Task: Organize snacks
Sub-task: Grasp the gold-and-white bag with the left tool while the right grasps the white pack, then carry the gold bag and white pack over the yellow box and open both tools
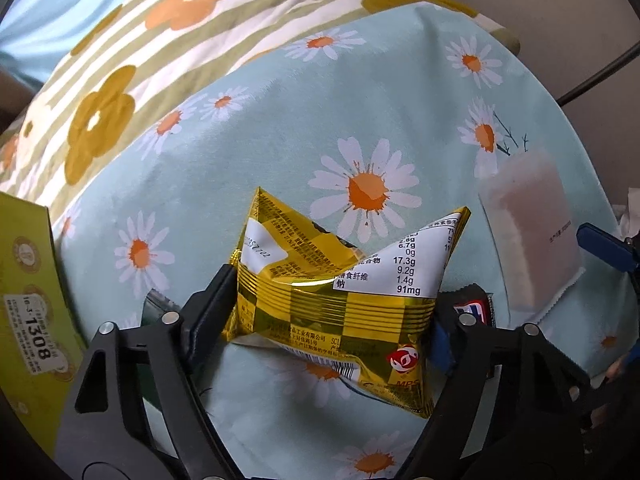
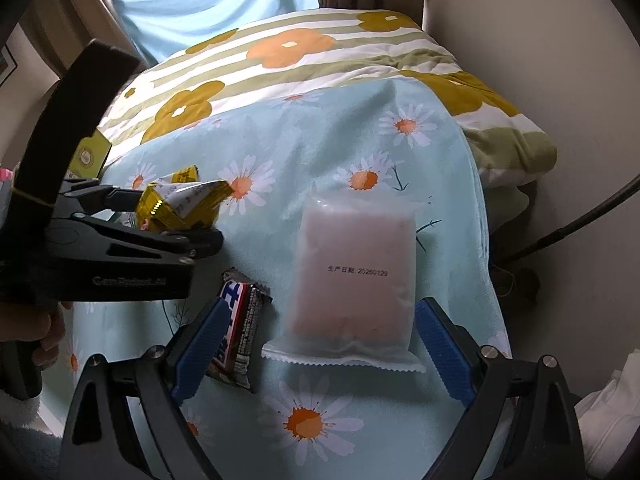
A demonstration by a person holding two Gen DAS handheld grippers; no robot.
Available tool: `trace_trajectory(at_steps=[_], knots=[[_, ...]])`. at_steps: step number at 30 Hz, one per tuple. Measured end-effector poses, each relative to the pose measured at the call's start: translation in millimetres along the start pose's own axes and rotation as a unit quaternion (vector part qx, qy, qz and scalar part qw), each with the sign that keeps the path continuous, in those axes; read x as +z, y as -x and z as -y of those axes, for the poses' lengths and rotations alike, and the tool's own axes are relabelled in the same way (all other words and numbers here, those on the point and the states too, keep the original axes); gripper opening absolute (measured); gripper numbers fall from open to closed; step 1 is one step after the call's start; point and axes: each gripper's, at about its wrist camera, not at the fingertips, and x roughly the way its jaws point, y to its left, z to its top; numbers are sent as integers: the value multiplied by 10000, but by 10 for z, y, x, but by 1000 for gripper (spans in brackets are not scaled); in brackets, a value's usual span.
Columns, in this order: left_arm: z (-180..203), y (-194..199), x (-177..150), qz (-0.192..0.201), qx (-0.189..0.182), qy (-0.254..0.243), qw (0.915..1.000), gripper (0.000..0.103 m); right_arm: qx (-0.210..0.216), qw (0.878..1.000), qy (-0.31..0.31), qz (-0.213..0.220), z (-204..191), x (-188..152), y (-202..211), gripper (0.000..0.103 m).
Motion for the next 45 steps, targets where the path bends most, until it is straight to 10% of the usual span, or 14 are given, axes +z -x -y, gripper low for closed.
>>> trace_trajectory(at_steps=[26,45], knots=[[-82,465,-40,461,-229,304,9982,76,-755,9962,430,14,-10,112,-317,67],[-2,964,-297,977,10,408,9944,76,-256,9954,546,742,-182,130,372,59]])
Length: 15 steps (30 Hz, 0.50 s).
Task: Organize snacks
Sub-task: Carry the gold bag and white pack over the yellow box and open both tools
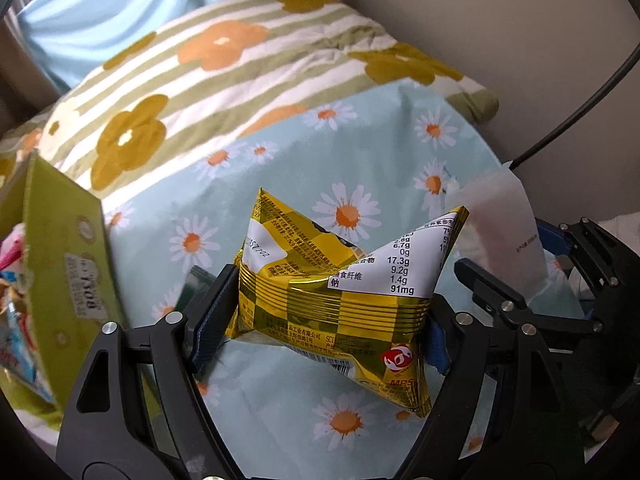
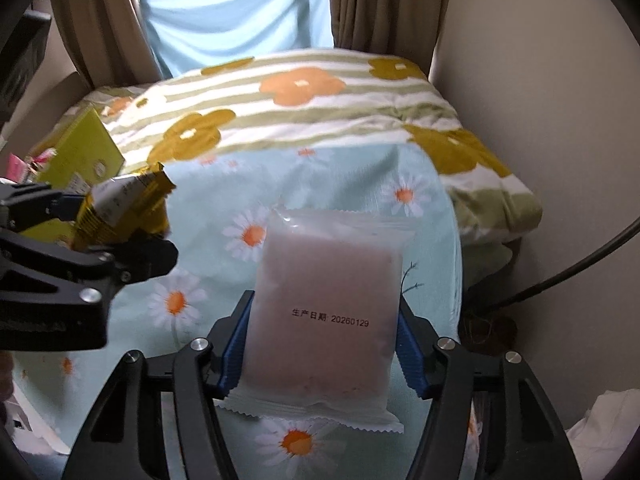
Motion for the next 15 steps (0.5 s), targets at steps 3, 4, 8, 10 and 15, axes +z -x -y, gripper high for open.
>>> trace_trajectory(at_steps=[3,4,8,10,15], knots=[[-51,171,-35,131,50,127,9998,76,99,9998,51,143,-33,50,160,59],[-77,229,-45,169,73,166,9997,76,141,9997,81,197,-53,70,223,59],[-241,540,-87,391,165,381,9984,76,277,9985,283,373,-196,172,464,59],[-370,749,-121,551,219,513,9969,76,339,9975,391,473,-296,245,583,59],[-807,1266,-234,1015,393,818,9907,76,531,9933,670,774,-675,478,842,59]])
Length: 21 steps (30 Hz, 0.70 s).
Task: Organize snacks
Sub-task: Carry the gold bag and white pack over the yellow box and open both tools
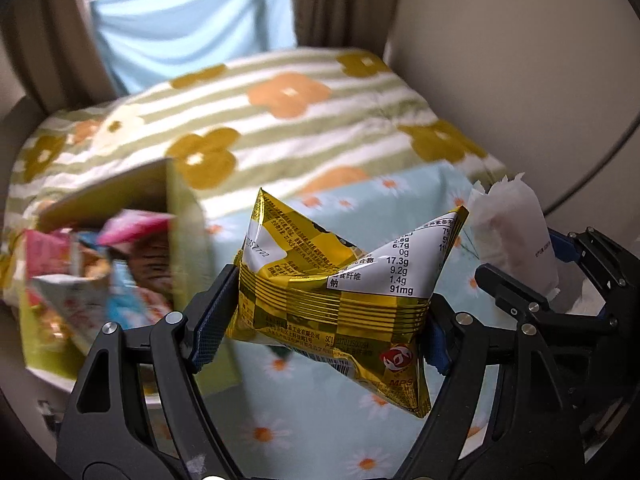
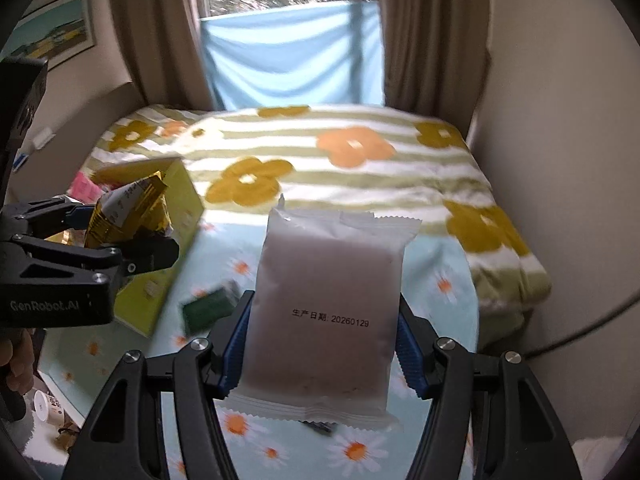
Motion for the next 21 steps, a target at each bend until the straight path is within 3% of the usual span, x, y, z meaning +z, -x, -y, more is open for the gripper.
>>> trace_trajectory(at_steps=[6,12,18,21], knots=[[-813,401,-14,379,225,386,9983,76,371,9981,377,318,-730,375,71,59],[-1786,653,-149,468,452,685,9955,77,826,9951,409,367,-1533,660,-88,59],[-2703,603,-337,258,420,879,9949,76,1139,9930,247,175,-2214,773,-432,59],[-3013,468,-389,151,405,935,9947,77,1050,9943,160,-26,-2439,738,-611,59]])
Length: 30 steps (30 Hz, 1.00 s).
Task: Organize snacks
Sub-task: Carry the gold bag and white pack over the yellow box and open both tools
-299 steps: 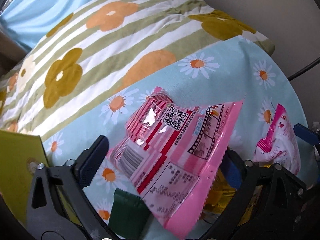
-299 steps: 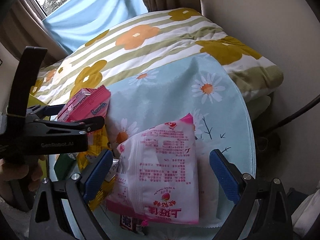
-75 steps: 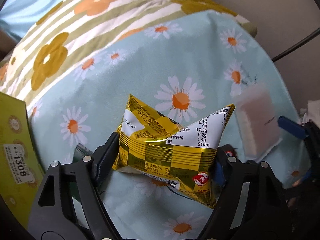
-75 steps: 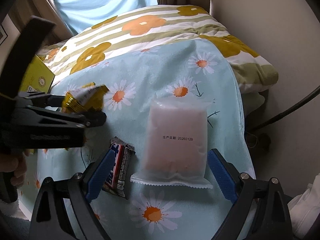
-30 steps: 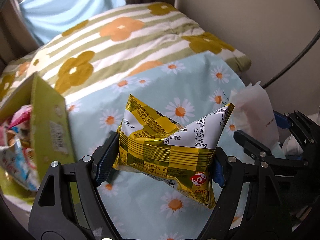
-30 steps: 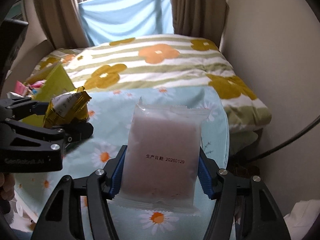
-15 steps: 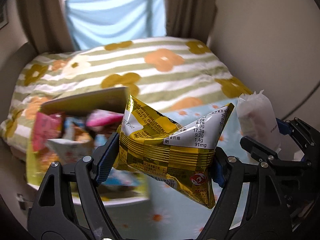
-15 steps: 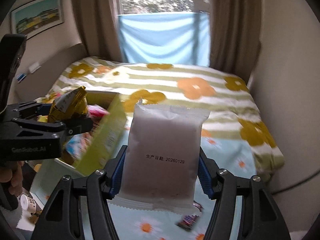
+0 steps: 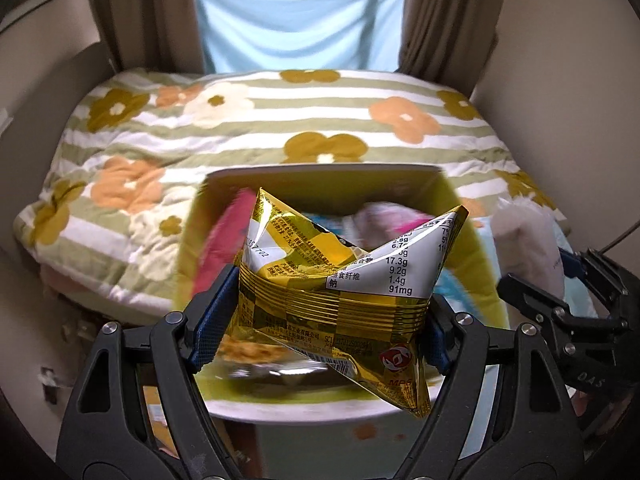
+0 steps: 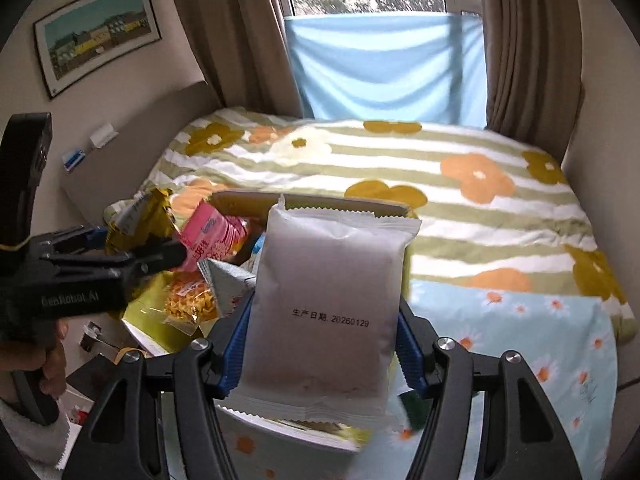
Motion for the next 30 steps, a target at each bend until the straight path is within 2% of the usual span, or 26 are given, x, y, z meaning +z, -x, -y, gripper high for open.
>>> trace_trajectory(at_steps=[5,8,10,13,17,26,27,29,30], knots=[[-202,-322,1,-262,26,-127,9996,77,-164,9996,-147,-184,-130,-40,-140,59],[-175,-444,5,-277,78,-367,9989,89,-267,9990,-242,-245,-134,-41,-163,59],[-149,-451,-26,-216,161,-499,9984,103,-321,9987,-281,-294,-140,-68,-174,59],[-194,-497,-91,-331,127,-422,9985,103,-357,9980,-357,-375,-127,-92,-195,59],[-331,-508,-207,-475,47,-81,9988,103,-286,9982,-342,-398,-117,-109,-227,59],[-476,-337,-360,-440,205,214,9986,103,-47,9979,-306,-561,-158,-135,-318,60],[-479,-329,-369,-436,192,240,9986,103,4,9977,-316,-603,-165,-134,-336,61],[-472,-317,-393,-442,158,272,9985,103,-19,9987,-277,-422,-185,-131,-298,70],[-472,-313,-404,-442,158,276,9985,103,-58,9993,-230,-304,-194,-133,-262,82]])
